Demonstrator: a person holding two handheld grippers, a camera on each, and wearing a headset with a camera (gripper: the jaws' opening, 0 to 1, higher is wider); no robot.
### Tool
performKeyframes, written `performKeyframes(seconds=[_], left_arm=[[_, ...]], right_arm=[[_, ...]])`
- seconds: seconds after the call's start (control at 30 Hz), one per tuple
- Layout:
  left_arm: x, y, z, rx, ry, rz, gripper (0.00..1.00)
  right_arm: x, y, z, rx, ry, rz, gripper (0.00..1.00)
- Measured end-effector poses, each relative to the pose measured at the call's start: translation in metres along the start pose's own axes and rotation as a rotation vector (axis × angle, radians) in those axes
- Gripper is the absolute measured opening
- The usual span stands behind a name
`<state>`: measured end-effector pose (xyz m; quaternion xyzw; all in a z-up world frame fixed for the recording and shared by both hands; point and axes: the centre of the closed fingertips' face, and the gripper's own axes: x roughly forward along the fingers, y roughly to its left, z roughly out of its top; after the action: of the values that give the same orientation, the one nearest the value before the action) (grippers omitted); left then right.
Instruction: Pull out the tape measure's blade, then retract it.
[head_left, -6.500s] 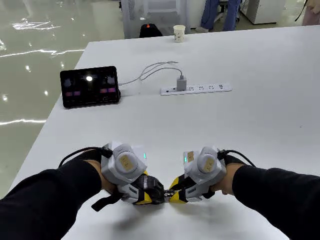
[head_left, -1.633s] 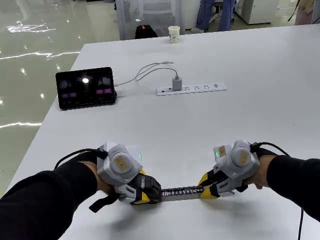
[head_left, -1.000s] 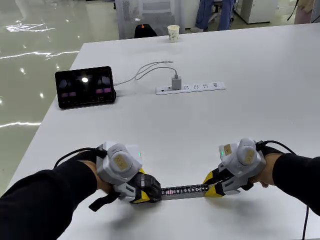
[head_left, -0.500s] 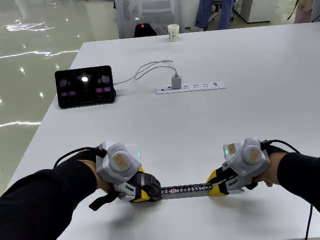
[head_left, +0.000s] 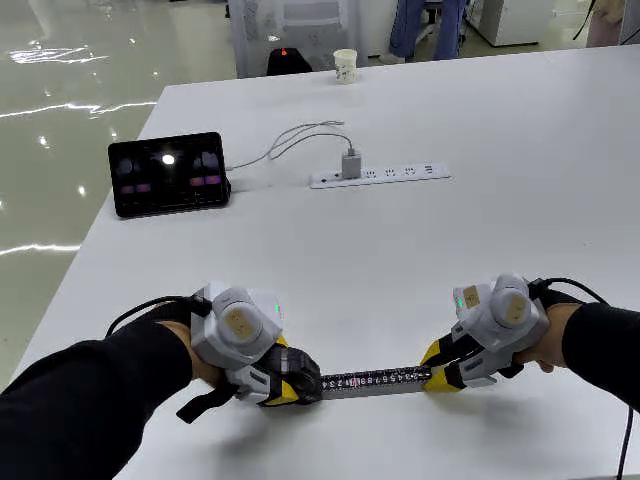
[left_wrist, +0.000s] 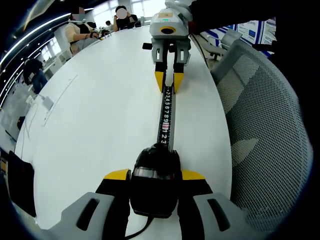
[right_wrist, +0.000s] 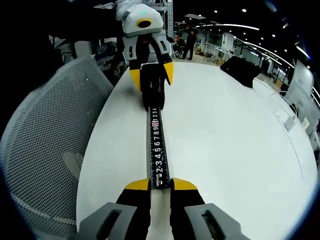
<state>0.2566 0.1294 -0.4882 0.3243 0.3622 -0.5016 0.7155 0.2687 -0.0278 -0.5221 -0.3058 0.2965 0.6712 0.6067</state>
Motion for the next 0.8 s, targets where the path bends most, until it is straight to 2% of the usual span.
performKeyframes(seconds=[0.8], left_arm=[[-0.001, -0.002, 0.0, -0.005, -0.005, -0.006, 0.3]], right_arm=[[-0.02, -0.002, -0.022, 0.006, 0.027, -0.017, 0.1]])
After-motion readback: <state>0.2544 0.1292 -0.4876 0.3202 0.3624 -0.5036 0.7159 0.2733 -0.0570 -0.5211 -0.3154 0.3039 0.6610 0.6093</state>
